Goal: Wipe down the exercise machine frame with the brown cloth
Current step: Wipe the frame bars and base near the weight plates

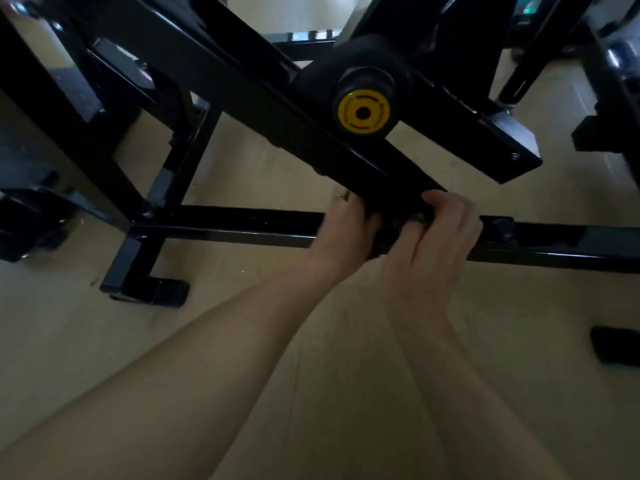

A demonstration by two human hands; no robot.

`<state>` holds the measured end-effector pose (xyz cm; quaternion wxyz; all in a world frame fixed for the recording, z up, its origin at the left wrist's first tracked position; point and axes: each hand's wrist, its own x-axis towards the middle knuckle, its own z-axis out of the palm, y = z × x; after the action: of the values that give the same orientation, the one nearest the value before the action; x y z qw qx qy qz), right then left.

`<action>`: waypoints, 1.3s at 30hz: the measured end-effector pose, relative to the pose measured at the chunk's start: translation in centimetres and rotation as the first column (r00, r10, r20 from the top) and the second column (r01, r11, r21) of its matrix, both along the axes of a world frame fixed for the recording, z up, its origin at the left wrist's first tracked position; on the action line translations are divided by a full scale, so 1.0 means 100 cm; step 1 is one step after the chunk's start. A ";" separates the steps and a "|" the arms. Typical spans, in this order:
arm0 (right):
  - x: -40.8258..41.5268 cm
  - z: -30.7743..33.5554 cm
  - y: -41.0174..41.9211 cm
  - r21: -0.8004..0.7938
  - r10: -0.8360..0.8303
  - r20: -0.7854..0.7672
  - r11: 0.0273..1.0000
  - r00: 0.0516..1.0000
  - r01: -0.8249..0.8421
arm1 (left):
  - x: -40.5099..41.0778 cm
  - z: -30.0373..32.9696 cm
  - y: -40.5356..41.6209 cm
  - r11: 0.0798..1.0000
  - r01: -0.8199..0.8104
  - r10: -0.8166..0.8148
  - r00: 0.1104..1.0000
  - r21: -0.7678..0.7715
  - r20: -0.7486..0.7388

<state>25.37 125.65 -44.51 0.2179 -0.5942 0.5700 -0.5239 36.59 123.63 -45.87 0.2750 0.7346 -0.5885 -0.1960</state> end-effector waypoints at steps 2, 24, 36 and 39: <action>-0.014 -0.010 0.005 0.069 -0.023 -0.047 0.997 0.999 0.026 | -0.014 -0.017 -0.003 0.999 0.037 -0.034 0.991 -0.024 0.129; 0.058 -0.044 -0.017 0.473 0.638 -0.675 0.759 0.370 -0.447 | 0.203 -0.012 0.073 0.972 -0.222 0.189 0.928 0.071 0.321; 0.086 -0.032 -0.021 0.530 0.609 -0.726 0.792 0.320 -0.305 | 0.116 -0.031 0.038 1.000 0.001 0.000 0.879 -0.002 0.476; 0.074 -0.024 -0.028 0.561 0.649 -0.700 0.758 0.299 -0.334 | 0.124 -0.026 0.040 0.998 0.045 -0.056 0.892 0.035 0.448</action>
<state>32.81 122.84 -46.90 0.1407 -0.8769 0.4578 0.0422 49.00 127.66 -48.46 0.1178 0.7478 -0.6524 -0.0352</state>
